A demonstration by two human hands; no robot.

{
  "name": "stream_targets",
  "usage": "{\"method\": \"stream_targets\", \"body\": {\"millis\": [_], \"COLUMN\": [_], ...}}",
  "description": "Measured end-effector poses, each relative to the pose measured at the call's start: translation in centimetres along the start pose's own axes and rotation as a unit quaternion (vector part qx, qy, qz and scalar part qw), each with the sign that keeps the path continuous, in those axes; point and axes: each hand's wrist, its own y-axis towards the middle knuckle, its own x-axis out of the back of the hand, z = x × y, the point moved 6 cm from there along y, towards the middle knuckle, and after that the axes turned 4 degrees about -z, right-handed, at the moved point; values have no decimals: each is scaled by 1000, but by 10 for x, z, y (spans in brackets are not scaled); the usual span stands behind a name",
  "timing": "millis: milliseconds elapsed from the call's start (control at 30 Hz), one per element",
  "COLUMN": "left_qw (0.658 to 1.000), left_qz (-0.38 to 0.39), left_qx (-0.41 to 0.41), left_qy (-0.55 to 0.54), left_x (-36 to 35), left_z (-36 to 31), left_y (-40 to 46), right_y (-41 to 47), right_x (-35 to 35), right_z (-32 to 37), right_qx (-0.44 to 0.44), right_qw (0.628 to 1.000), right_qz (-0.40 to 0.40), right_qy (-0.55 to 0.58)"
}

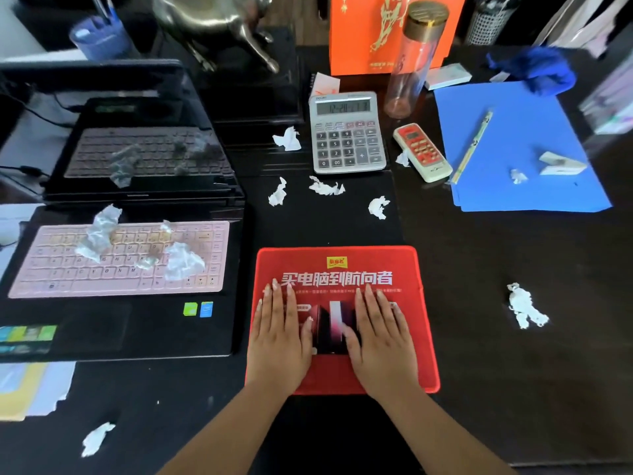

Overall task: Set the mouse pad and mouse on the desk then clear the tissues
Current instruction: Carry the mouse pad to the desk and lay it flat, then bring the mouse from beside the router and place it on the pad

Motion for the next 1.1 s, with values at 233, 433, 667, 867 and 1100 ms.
{"method": "stream_targets", "body": {"millis": [233, 433, 667, 867, 1100], "left_qw": [999, 998, 995, 985, 969], "left_qz": [38, 43, -55, -148, -244], "left_qx": [-37, -37, -70, -25, 31], "left_qy": [-5, 10, -50, -82, -38], "left_x": [4, 5, 78, 148, 226], "left_z": [23, 20, 30, 105, 251], "left_y": [-13, -12, -18, -60, -142], "right_y": [-19, -18, 3, 2, -30], "right_x": [14, 22, 67, 94, 94], "right_z": [-68, -58, 38, 156, 332], "right_qx": [-124, -125, 12, 119, 228], "right_qw": [992, 992, 998, 986, 967], "right_qz": [-13, -7, 26, 28, 38], "right_qy": [-1, -4, 57, 110, 102]}}
